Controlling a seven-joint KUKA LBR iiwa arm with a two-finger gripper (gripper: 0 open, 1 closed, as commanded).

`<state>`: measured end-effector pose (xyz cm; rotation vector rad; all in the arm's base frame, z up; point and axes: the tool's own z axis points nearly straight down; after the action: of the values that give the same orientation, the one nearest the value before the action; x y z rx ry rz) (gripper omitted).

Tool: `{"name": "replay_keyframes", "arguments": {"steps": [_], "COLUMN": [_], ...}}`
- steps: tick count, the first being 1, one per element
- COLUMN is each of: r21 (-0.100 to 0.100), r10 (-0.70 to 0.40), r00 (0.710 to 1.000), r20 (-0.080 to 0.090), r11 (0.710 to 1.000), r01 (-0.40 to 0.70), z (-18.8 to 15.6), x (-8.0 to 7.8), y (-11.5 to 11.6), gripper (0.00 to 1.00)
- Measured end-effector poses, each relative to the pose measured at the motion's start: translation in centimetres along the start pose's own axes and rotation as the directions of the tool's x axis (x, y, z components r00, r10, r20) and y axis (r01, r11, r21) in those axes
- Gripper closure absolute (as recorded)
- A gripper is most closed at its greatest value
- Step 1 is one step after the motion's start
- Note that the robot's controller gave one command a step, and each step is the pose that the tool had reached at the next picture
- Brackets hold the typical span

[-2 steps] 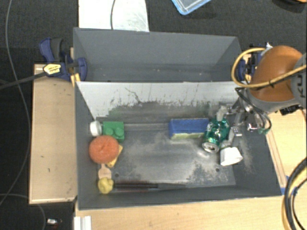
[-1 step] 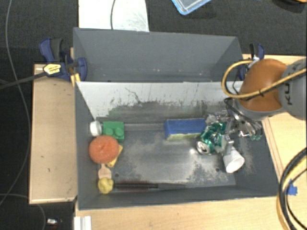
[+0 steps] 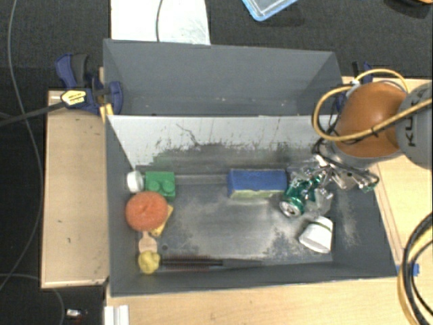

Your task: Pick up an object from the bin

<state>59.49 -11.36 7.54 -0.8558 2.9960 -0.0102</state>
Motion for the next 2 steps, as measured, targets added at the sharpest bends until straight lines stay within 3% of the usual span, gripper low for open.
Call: {"name": "replay_keyframes", "arguments": {"steps": [1,2], "r21": [0.0,-0.004], "r10": [0.0,0.001], "r00": [1.0,1.0], "r20": [-0.001,-0.006], "r11": [1.0,1.0], "r01": [0.0,-0.001], "z": [0.0,-3.3], "x": [0.0,0.2], "y": [0.0,0.1], "gripper": [1.0,1.0]}}
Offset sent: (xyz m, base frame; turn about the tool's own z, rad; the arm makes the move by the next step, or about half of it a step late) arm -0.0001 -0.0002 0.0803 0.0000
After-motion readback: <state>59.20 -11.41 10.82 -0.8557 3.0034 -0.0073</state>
